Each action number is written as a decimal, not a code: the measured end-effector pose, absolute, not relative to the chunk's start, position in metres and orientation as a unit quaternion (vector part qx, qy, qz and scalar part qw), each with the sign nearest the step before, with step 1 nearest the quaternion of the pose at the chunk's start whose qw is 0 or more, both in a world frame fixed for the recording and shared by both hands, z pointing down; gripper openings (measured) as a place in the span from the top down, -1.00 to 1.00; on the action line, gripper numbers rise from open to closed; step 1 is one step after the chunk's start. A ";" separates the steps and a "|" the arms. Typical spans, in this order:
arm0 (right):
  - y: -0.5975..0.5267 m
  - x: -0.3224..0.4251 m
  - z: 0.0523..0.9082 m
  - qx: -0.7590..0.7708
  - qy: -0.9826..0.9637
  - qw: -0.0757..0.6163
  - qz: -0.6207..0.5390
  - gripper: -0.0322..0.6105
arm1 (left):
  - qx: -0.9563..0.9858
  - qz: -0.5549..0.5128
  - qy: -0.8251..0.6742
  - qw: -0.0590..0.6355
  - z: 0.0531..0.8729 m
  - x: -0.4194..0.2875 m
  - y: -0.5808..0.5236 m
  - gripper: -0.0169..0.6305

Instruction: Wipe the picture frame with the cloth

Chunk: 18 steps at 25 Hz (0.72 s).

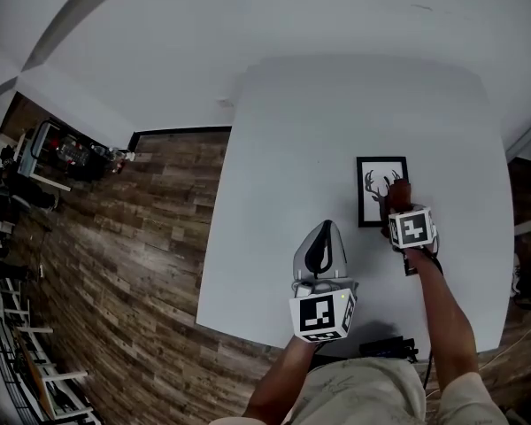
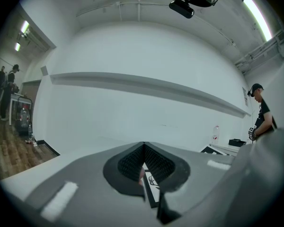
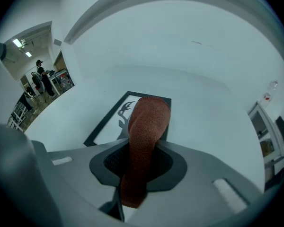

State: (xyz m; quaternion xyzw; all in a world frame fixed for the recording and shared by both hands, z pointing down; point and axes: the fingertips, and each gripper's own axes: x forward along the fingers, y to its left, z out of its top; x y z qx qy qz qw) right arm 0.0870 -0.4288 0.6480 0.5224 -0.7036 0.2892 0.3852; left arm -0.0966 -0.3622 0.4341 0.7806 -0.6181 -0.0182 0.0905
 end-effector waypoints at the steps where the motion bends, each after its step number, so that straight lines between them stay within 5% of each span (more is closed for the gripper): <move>1: -0.427 0.099 0.648 0.529 -0.697 0.388 0.290 0.58 | 0.781 -0.019 -0.617 0.092 0.435 -0.095 -0.363 0.95; 9: -0.423 0.136 0.638 0.559 -0.678 0.377 0.293 0.58 | 0.786 -0.018 -0.612 0.090 0.436 -0.087 -0.362 0.95; 18: -0.465 0.027 0.603 0.494 -0.750 0.337 0.282 0.58 | 0.782 -0.012 -0.617 0.085 0.431 -0.092 -0.362 0.95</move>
